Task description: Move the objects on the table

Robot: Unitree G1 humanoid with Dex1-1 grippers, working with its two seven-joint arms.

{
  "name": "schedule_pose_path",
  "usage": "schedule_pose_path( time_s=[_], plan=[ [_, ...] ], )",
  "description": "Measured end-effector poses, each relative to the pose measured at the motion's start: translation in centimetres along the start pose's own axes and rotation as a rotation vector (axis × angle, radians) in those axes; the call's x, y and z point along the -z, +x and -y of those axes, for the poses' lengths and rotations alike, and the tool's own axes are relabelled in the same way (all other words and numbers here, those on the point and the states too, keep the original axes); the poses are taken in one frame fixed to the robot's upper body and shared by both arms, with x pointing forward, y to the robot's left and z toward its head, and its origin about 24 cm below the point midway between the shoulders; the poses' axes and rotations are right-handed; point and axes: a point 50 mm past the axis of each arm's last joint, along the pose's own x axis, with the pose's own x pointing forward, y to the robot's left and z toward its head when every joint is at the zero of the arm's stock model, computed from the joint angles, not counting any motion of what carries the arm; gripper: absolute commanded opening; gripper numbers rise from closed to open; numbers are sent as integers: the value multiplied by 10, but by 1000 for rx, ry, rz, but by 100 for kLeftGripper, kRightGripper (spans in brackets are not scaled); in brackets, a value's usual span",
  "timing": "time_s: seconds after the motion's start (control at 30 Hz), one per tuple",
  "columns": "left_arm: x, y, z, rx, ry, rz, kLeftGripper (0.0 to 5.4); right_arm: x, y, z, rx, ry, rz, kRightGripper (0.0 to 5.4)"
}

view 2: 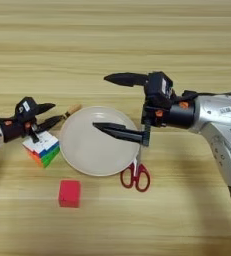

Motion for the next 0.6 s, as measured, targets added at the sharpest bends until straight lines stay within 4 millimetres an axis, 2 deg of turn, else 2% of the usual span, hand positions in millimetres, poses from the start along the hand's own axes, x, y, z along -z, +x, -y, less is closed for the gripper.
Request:
schedule_pose_path(
  time_s=[0.6],
  plan=[
    [-1, 0, 0, -1, 4, 6, 436, 0, 0, 0, 0, 0, 0, 540]
  ],
)
